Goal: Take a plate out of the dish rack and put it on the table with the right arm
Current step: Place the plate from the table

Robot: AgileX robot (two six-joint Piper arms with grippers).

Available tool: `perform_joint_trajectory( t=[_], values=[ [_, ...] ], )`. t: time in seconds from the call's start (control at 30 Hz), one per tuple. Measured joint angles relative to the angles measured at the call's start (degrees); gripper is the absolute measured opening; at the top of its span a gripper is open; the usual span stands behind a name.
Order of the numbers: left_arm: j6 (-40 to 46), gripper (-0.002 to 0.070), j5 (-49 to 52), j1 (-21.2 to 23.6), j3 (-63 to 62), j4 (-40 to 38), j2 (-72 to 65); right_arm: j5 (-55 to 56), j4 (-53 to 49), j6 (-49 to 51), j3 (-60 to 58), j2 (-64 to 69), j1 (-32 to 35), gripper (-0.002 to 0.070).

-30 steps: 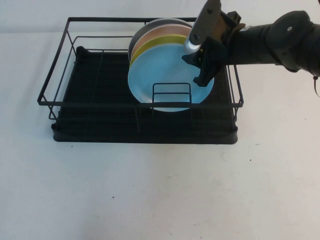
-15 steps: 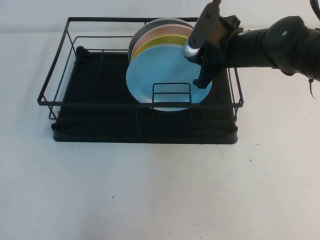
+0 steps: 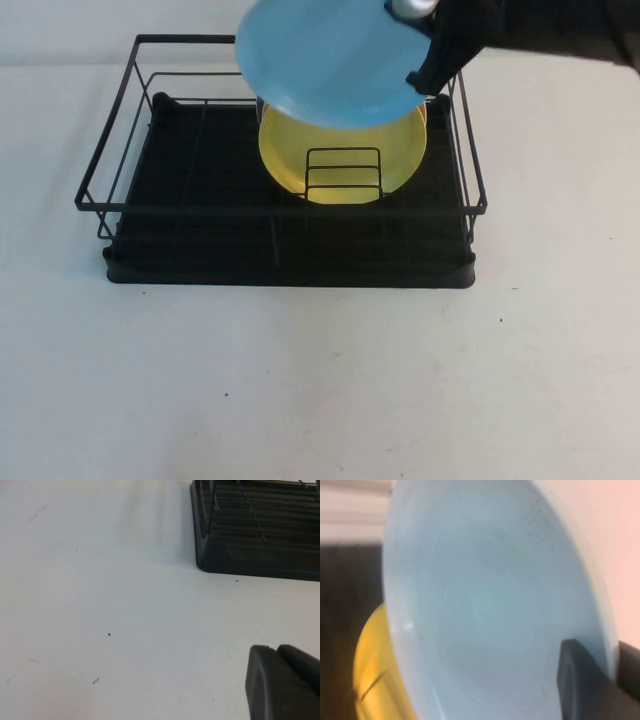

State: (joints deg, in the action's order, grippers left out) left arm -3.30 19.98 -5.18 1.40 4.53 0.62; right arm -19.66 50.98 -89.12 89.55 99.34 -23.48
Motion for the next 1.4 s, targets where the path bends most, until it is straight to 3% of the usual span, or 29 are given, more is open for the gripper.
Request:
perform_joint_trajectory(
  t=[0.2,0.47,0.6,0.7,0.93,1.4],
  values=[
    [0.0,-0.0006,0.0,0.0,0.0,0.0,0.0,-4.0,-3.6,9.8,0.0,-9.5,0.0,0.0055],
    [0.0,-0.0006,0.0,0.0,0.0,0.0,0.0,-27.3,-27.0,57.6,0.0,-16.3,0.0,0.0055],
    [0.0,-0.0006,0.0,0.0,0.0,0.0,0.0,-38.7,-27.7,71.1,-3.2,-16.2,0.0,0.0055],
    [0.0,-0.0006,0.0,0.0,0.0,0.0,0.0,-39.3,-22.1,74.2,-10.1,-16.2,0.0,0.0055],
    [0.0,-0.0006,0.0,0.0,0.0,0.0,0.0,-28.2,-13.5,74.4,-26.9,-12.8,0.0,0.0055],
    [0.0,-0.0006,0.0,0.0,0.0,0.0,0.0,-19.2,-2.2,68.1,-28.1,4.4,0.0,0.0055]
  ],
)
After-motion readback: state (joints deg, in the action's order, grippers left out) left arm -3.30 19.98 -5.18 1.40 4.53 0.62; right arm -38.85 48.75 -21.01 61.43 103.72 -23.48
